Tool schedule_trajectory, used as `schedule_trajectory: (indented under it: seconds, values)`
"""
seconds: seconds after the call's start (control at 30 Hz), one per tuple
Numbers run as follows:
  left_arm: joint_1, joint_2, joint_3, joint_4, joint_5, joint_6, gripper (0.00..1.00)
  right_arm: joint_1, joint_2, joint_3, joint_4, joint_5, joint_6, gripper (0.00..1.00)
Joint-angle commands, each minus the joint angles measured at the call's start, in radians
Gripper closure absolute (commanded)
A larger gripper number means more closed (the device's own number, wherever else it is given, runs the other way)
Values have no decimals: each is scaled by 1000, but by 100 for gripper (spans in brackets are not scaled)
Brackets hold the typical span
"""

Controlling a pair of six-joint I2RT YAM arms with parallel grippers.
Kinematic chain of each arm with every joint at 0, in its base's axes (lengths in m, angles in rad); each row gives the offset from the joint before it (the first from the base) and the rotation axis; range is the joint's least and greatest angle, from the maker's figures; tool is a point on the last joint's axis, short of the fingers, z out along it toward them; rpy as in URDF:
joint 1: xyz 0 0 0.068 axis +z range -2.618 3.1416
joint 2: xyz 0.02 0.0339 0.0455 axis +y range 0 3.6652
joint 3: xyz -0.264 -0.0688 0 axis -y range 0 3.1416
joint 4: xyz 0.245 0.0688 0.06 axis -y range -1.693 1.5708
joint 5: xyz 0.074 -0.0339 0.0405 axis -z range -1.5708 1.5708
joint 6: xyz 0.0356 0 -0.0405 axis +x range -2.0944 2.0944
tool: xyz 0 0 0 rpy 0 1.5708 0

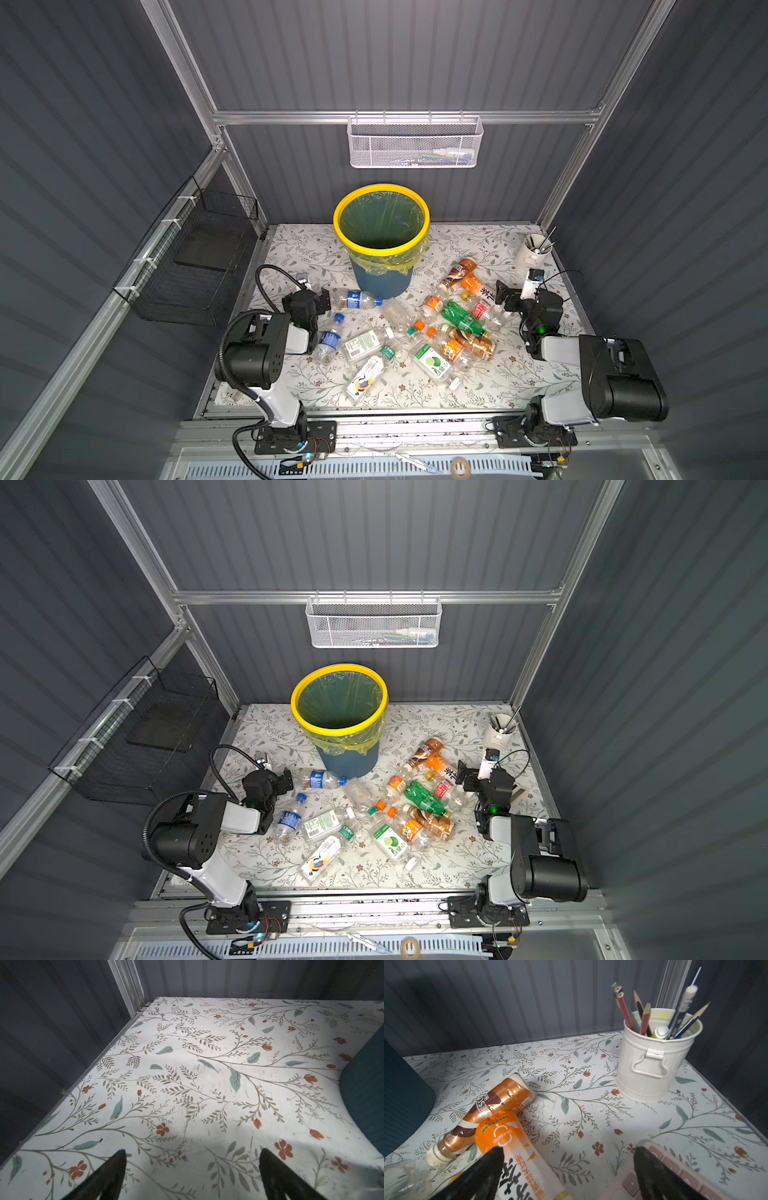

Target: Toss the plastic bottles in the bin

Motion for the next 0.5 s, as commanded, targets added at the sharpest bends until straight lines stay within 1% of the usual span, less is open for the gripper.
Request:
schedule_trajectory:
  seconds: [0.0, 0.47]
  values:
    - [5, 10, 13, 1, 6, 14, 0, 3, 8, 2, 17, 7, -6, 1]
    - [5, 10, 17, -5, 8, 15, 1, 2, 5, -2, 22, 4, -7, 1]
